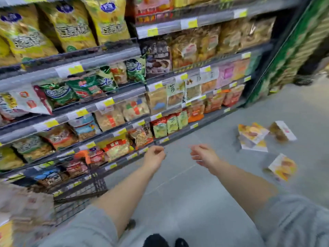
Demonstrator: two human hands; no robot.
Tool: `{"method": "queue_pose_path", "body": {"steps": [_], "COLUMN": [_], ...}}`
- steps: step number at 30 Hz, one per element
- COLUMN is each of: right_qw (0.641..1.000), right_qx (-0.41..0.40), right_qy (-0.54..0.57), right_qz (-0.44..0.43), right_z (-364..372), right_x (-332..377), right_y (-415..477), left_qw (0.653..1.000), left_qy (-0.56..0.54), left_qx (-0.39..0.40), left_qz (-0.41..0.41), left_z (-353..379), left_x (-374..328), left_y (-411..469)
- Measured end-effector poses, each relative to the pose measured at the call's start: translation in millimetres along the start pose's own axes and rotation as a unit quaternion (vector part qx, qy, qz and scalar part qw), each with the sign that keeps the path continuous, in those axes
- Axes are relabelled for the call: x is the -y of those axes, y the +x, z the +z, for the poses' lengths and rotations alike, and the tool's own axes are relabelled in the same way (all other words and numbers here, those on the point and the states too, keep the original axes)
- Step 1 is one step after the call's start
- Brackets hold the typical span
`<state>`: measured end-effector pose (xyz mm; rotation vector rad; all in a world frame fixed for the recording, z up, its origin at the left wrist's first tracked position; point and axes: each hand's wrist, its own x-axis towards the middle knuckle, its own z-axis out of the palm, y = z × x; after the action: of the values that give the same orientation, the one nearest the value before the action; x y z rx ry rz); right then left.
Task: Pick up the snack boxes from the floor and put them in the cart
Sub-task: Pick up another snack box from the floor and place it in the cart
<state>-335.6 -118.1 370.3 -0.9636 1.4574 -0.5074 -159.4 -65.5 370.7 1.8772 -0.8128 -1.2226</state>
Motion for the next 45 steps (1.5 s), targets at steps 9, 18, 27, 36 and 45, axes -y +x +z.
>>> {"method": "queue_pose_path", "body": {"steps": [9,18,27,36,45], "right_qw": [0.992,0.983,0.963,0.956,0.968], "right_qx": [-0.086,-0.146,-0.229,-0.262,-0.220], "right_qy": [0.073,0.100,0.128,0.123,0.096], "right_qz": [0.049,0.053,0.055,0.050,0.073], "right_z": [-109,-195,-307,-466,-565], "right_x": [-20,11,18,17,-2], "right_y": [38,98,126,176,255], "left_qw": [0.995,0.987,0.968,0.962,0.970], "left_qy": [0.045,0.066,0.120,0.122,0.113], "left_qx": [0.092,0.148,0.217,0.241,0.215], "left_qz": [-0.006,0.020,0.038,0.039,-0.010], "left_z": [109,196,324,497,602], "left_x": [-31,-102,-158,-209,-214], "left_y": [47,130,171,189,226]}}
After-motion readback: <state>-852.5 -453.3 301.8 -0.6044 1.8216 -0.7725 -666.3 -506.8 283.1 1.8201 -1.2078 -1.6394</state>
